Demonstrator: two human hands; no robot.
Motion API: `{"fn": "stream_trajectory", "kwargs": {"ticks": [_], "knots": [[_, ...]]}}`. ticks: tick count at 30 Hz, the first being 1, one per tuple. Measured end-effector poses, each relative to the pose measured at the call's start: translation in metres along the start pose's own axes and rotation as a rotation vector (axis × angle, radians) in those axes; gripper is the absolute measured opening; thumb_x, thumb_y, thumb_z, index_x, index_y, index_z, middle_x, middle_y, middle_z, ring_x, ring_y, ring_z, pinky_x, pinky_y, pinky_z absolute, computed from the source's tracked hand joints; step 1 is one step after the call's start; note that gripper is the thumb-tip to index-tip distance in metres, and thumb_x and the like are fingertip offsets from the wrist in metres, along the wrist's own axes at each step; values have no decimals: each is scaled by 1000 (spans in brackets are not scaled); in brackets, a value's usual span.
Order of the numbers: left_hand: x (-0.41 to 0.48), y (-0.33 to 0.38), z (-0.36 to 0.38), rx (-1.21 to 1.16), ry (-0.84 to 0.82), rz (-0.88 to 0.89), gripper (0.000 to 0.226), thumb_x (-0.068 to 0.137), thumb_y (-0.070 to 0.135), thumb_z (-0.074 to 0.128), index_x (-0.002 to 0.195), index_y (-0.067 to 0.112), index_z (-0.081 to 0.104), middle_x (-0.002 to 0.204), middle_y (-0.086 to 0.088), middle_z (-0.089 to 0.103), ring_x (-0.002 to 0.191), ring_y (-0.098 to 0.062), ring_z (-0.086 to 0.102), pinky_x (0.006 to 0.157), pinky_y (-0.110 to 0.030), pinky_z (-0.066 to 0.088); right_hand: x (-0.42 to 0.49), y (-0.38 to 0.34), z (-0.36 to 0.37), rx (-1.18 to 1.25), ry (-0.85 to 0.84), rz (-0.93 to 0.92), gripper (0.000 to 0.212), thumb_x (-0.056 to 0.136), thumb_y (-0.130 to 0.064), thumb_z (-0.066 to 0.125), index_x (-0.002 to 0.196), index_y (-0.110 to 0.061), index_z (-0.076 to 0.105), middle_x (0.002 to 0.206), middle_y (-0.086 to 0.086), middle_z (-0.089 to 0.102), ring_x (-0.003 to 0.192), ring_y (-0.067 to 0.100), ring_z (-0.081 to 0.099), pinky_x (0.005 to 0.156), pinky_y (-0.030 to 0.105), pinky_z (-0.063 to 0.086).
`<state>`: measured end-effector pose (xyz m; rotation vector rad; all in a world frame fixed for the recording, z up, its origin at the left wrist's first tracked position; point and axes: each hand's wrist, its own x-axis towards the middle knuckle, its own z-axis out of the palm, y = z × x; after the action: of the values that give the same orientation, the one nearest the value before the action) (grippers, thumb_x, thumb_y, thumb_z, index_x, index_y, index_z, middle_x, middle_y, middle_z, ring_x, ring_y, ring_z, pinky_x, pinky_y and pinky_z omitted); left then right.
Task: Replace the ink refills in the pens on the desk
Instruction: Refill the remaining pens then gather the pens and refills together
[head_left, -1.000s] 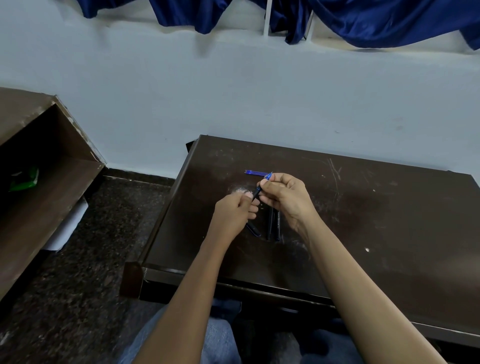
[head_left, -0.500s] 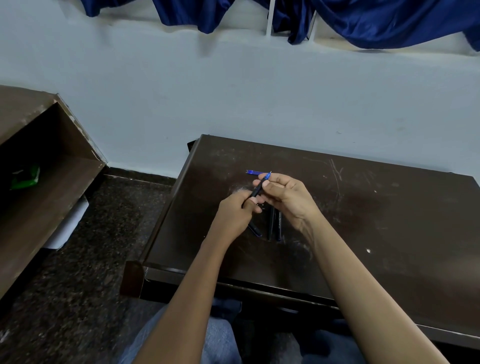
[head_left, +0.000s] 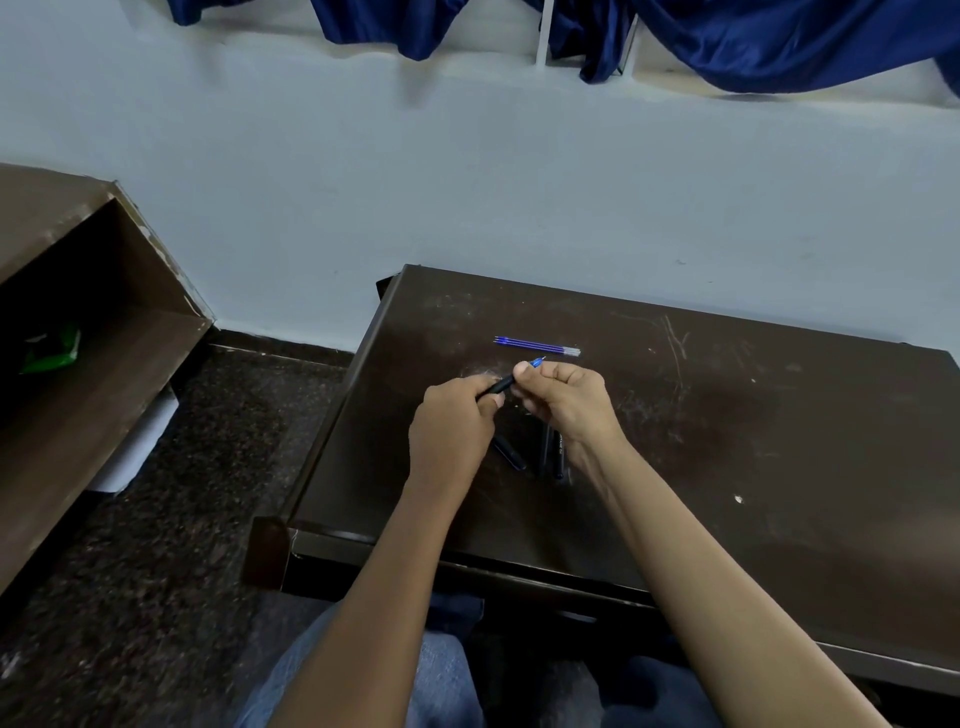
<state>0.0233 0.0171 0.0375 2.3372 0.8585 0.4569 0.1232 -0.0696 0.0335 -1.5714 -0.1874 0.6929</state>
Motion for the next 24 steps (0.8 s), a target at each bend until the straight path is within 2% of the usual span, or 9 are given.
{"fn": "stream_trajectory", "kwargs": {"ticks": [2,3,4,7,9,11,14,18,24], "knots": [[-1,0,0,41,-3,-62,19,94,25,55,105,19,68,81,6,58,67,-7,45,47,-15,22,4,3,-6,0,-78,74,10,84,-19,72,76,-12,72,70,-2,72,72,8,65,65,16,52],[-1,0,0,44,-10,-85,19,94,24,53,106,19,67,83,5,59,69,-8,45,47,-16,22,7,7,-8,-121,-80,66,6,83,-18,73,80,-13,72,74,-2,73,76,9,66,67,18,52],[-1,1,0,41,-13,-104,20,95,24,52,107,19,67,88,3,62,71,-9,47,48,-17,24,8,13,-10,-332,-63,27,8,80,-19,76,84,-13,73,80,-1,73,78,11,66,71,21,53],[0,1,0,24,-24,-138,22,96,23,50,112,18,65,101,0,65,78,-9,47,53,-20,28,4,37,-5,-1087,-95,-136,36,76,-33,77,105,-15,66,100,4,69,98,20,62,84,36,54],[-1,0,0,1,-42,-147,22,96,22,50,112,18,65,101,0,65,77,-8,46,51,-18,26,-2,51,2,-1344,-153,-205,47,79,-39,73,116,-14,59,109,7,65,109,25,53,86,39,51],[-1,0,1,-7,-56,-150,22,96,21,50,112,18,65,101,0,66,77,-7,46,51,-16,27,-5,62,7,-1428,-192,-251,45,82,-37,70,117,-13,56,113,8,63,112,26,50,87,38,47],[-1,0,-1,-5,-60,-150,23,97,19,50,113,18,65,103,-1,67,79,-9,50,62,-22,36,-6,68,8,-1427,-203,-293,34,87,-28,65,115,-12,57,116,9,63,112,27,51,87,37,46],[-2,0,-3,82,-53,-177,24,98,19,46,116,22,62,107,1,65,101,-22,57,83,-40,41,1,48,0,-1178,-142,-304,24,88,-20,64,111,-12,62,111,9,65,105,24,60,90,37,51],[-3,2,-5,81,-52,-215,27,98,20,47,121,24,61,108,0,65,105,-23,55,85,-44,38,10,5,-30,-787,96,-371,16,83,-5,65,95,-14,69,99,8,67,91,19,62,87,29,50]]}}
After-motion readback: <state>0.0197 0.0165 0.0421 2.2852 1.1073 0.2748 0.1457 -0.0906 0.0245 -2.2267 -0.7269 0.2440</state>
